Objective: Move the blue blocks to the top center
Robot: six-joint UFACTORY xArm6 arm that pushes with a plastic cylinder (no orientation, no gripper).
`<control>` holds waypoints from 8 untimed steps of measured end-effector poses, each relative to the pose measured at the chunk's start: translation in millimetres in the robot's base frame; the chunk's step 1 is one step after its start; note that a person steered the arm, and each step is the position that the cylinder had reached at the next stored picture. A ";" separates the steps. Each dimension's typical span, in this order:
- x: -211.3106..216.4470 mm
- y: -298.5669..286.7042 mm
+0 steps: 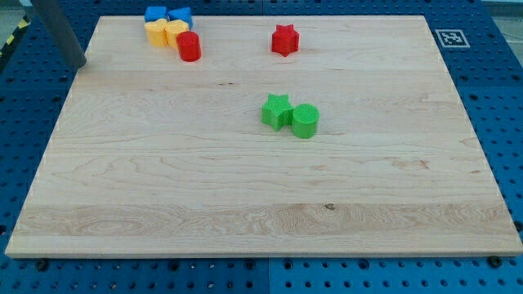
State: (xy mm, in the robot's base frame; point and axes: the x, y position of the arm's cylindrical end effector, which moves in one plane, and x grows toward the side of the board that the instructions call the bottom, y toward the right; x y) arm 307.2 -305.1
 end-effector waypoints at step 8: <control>-68.0 191.3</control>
State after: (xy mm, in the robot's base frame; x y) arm 239.2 -113.8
